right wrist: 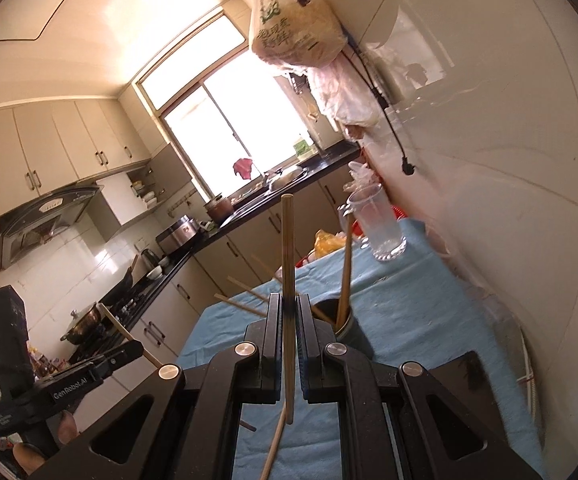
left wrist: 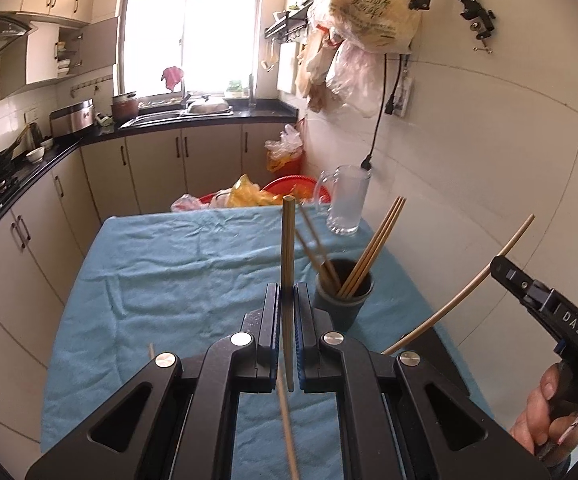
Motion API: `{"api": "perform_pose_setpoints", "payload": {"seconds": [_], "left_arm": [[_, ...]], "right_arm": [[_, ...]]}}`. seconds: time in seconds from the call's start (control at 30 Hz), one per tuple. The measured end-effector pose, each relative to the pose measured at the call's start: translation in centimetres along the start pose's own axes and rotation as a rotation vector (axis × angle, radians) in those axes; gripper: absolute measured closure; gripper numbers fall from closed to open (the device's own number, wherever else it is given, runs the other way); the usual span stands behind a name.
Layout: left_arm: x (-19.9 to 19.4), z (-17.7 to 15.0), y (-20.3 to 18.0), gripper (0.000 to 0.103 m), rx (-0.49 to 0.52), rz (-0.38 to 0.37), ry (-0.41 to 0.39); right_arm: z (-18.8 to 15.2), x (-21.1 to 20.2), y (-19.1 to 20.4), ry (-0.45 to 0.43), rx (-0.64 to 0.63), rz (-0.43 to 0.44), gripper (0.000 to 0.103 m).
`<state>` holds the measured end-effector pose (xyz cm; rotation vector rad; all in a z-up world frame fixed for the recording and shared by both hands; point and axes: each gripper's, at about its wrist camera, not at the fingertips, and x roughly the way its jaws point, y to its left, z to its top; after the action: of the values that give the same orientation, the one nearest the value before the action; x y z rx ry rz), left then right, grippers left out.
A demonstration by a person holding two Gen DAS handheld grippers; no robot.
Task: Organize utensils
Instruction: 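Lower both tools' chopsticks into the black holder and open both tools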
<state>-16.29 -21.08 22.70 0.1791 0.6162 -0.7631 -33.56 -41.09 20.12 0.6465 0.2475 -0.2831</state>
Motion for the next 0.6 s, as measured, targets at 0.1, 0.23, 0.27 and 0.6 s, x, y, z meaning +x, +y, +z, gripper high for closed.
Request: {"api": "perform_pose_setpoints", "payload": {"seconds": [0.1, 0.23, 0.27, 0.6], "left_arm": [[0.2, 1.3, -0.8, 0.097, 0.002, -0.024, -0.009], [0.3, 3.5, -2.1, 0.097, 0.012, -0.046, -0.038], [0.4, 3.9, -2.4, 0.097, 0.013, -0.050, -0.045], [3.3, 8.6, -4.5, 0.097, 0.004, -0.094, -0.076]], "right_arm": [[1.0, -0.2, -0.3, -0.020, 0.002, -0.013, 0.096], [2.7, -0.1, -0.5, -0.048, -0.005, -0.034, 0.096], [3.0, 0.0, -0.6, -0.052, -0.004, -0.036, 0.096], [7.2, 1.3, -0.4, -0.106, -0.021, -0.067, 0.096]]}}
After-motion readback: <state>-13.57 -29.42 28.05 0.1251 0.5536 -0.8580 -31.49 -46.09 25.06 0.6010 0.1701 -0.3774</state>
